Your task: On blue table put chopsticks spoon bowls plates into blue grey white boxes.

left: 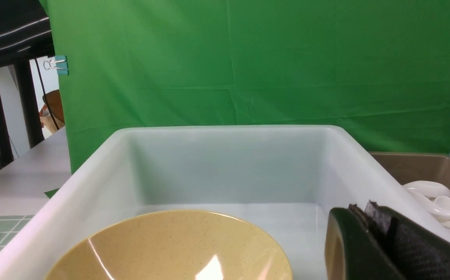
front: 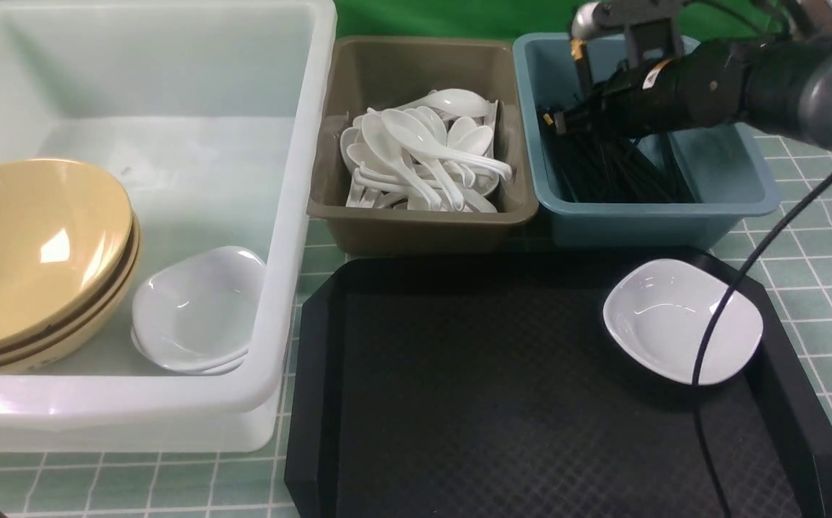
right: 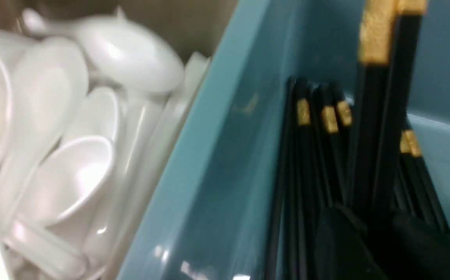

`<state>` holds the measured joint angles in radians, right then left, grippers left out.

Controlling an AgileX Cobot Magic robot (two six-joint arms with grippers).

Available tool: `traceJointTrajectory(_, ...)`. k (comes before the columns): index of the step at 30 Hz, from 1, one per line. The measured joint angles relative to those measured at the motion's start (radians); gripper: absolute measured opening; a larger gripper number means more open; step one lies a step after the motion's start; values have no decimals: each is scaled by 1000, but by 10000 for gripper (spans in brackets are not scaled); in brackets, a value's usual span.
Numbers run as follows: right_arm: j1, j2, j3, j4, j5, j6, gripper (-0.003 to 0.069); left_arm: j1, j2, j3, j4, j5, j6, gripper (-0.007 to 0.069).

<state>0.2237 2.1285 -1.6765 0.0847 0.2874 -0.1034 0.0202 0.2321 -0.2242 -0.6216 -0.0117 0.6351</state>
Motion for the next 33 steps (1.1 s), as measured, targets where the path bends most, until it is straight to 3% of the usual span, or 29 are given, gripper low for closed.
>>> traceJointTrajectory(2,0,1,-25,0,74,0,260,0,0,0,0,3,0,2)
traceJointTrajectory(3,0,1,-25,0,82,0,260,0,0,0,0,4,0,2)
traceJointTrajectory(5,0,-14,-81,-1,235,-11,386,0,0,0,0,12,0,2)
traceJointTrajectory(9,0,-87,-145,-17,455,-68,479,0,0,0,0,12,0,2)
traceJointTrajectory(16,-5,-292,-133,-122,677,-86,502,0,0,0,0,12,0,2)
traceJointTrajectory(21,-47,-340,53,-147,835,-85,502,0,-2,0,0,12,0,2)
traceJointTrajectory(26,-38,-333,335,-109,777,-76,502,0,-24,0,0,12,0,2)
traceJointTrajectory(33,110,-333,531,-37,553,-64,502,0,-29,0,0,18,2,2)
